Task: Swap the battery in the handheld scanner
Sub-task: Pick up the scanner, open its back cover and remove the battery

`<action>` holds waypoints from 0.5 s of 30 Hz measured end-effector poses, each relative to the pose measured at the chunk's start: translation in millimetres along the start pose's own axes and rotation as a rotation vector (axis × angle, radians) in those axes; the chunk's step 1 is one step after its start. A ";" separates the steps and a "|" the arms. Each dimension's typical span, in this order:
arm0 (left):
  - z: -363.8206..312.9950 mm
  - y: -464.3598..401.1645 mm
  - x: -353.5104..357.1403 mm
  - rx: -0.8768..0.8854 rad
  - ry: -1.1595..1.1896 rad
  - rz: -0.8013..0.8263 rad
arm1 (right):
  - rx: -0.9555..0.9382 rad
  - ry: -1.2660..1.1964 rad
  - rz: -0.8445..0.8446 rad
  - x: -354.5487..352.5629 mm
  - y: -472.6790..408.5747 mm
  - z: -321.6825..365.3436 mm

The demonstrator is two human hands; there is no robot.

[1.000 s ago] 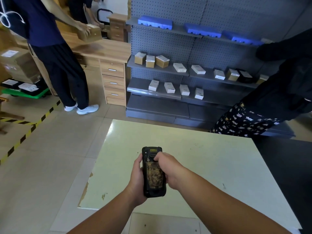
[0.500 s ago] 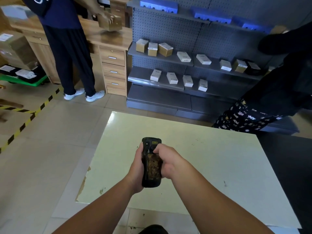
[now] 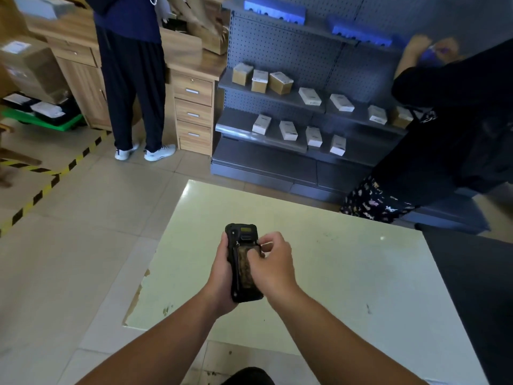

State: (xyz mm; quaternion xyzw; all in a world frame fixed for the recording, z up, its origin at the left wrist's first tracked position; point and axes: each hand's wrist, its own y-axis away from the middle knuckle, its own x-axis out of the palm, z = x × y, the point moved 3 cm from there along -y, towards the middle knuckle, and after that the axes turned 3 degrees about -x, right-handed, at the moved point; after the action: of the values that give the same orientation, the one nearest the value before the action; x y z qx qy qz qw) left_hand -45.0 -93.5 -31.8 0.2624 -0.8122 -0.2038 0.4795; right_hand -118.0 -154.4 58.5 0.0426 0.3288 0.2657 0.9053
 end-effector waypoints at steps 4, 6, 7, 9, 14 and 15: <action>-5.4 0.5 1.7 0.003 -0.006 0.023 | -0.175 0.102 0.099 5.2 14.1 -4.1; -6.2 2.5 1.4 0.005 -0.008 0.018 | -0.190 0.137 0.112 5.3 13.4 -4.2; -6.4 3.0 0.6 0.007 -0.003 0.014 | -0.207 0.145 0.119 5.1 12.6 -4.0; -6.0 5.6 0.4 0.000 -0.001 0.008 | -0.225 0.153 0.146 4.0 11.8 -4.9; 4.0 12.6 4.6 -0.012 -0.003 0.023 | -0.184 0.157 0.103 -1.6 17.2 -10.2; 6.3 13.0 4.4 -0.002 0.002 0.023 | -0.199 0.159 0.070 -2.7 20.5 -11.1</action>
State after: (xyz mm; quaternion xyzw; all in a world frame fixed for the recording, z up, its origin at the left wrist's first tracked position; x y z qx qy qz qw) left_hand -55.3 -85.6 -24.2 0.2528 -0.8145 -0.1991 0.4828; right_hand -135.8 -139.3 56.5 -0.0574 0.3698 0.3309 0.8663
